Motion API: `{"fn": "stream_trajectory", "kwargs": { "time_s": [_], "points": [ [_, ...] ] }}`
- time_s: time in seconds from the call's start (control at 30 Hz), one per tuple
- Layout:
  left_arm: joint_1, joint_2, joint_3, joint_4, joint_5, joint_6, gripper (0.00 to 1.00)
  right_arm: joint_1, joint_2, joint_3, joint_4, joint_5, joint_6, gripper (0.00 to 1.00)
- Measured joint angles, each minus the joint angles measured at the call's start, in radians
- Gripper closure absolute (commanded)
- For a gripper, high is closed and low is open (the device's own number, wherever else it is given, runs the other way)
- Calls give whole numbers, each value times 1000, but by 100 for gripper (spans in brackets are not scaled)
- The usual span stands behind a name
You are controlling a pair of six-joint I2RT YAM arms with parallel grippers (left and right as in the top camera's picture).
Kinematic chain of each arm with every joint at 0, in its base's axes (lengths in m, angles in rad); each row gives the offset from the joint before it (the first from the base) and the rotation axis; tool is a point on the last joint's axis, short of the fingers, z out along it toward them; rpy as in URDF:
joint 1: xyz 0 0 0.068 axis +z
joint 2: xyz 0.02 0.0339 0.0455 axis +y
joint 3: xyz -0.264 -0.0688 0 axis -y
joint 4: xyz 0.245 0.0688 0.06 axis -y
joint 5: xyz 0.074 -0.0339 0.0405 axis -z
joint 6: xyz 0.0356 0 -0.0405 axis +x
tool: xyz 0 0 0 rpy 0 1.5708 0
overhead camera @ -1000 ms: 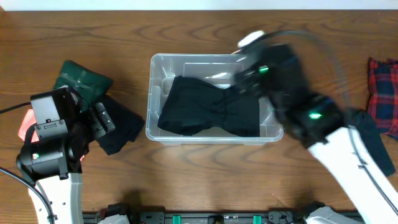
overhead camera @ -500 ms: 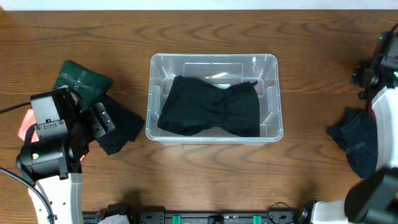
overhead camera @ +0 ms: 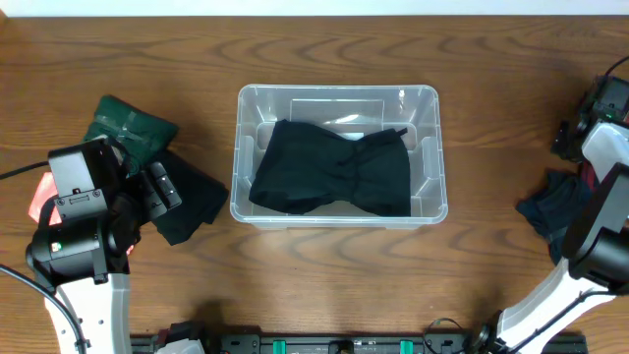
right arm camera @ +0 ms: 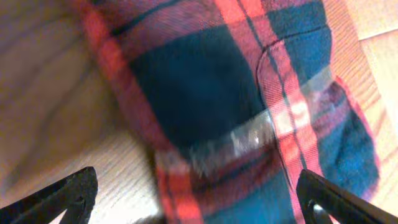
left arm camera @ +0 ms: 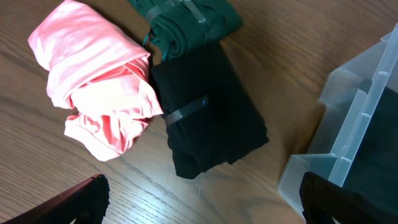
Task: Pack container
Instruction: 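Move the right gripper to the red plaid shirt and grasp it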
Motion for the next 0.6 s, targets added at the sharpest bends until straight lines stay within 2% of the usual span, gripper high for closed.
{"fn": "stream_trajectory", "kwargs": {
  "time_s": [0.2,0.23,0.27,0.3,0.33,0.37,0.5,0.6],
  "points": [
    [0,0,0,0,0,0,2,-46,47,0,75,6,-3,2],
    [0,0,0,0,0,0,2,-54,51,0,82,6,-4,7],
    [0,0,0,0,0,0,2,-61,55,0,86,6,-7,18],
    [0,0,0,0,0,0,2,-65,59,0,88,3,-11,31],
    [0,0,0,0,0,0,2,-69,63,0,90,2,-13,52],
    [0,0,0,0,0,0,2,-74,66,0,90,2,-8,65],
    [0,0,0,0,0,0,2,-74,65,5,85,6,-7,70],
    [0,0,0,0,0,0,2,-72,63,6,79,8,-10,79]
  ]
}}
